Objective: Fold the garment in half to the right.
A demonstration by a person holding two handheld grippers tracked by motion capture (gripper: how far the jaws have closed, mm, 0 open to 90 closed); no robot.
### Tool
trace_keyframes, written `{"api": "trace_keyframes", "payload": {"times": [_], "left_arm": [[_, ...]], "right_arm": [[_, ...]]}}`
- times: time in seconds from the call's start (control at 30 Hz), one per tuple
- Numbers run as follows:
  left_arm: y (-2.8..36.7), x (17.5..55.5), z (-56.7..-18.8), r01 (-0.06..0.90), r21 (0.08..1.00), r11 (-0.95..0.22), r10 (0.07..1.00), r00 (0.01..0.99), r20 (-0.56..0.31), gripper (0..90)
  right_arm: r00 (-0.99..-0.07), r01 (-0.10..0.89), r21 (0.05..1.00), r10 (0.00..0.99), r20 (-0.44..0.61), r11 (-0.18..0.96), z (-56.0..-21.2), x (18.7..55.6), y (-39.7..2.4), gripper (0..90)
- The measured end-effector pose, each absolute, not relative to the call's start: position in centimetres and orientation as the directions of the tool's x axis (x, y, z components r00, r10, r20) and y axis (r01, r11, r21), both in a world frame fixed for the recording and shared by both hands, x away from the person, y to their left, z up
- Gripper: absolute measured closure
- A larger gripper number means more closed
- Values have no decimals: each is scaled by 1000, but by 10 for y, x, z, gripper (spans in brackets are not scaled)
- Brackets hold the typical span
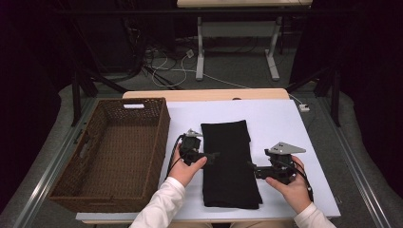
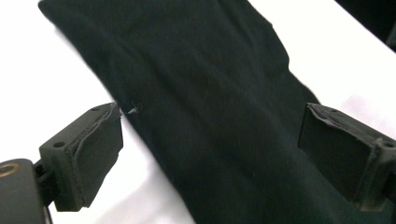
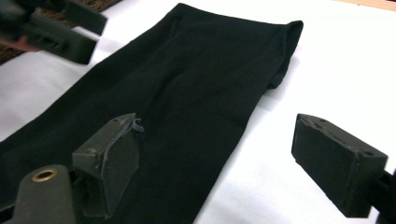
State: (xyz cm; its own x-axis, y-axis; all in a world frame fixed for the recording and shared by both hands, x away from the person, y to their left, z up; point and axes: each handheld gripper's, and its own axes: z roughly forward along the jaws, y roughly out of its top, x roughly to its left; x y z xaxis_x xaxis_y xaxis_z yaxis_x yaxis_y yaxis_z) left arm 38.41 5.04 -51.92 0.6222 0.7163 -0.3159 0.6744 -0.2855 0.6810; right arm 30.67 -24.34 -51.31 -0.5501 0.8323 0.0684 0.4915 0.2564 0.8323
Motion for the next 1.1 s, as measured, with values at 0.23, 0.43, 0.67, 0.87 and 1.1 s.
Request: {"api": "trace_keyframes", "payload": {"times": [0.23, 0.43, 0.67, 0.87, 1.1], "left_arm": [[41, 402, -508, 651, 700, -294, 724, 630, -281, 2], [37, 416, -509, 653, 701, -286, 722, 628, -290, 2], [39, 428, -514, 688, 676, -264, 738, 596, -318, 2], [43, 439, -520, 705, 664, -249, 753, 572, -326, 2], [43, 452, -533, 727, 651, -218, 756, 547, -359, 2]], "right_arm": [[-550, 502, 829, 831, 86, 247, -513, 298, -241, 92], [-559, 498, 830, 825, 84, 253, -513, 291, -242, 92], [-539, 509, 828, 837, 94, 235, -513, 283, -247, 92], [-521, 517, 826, 848, 95, 226, -515, 281, -249, 92], [-508, 509, 830, 858, 76, 227, -520, 281, -251, 99]]}}
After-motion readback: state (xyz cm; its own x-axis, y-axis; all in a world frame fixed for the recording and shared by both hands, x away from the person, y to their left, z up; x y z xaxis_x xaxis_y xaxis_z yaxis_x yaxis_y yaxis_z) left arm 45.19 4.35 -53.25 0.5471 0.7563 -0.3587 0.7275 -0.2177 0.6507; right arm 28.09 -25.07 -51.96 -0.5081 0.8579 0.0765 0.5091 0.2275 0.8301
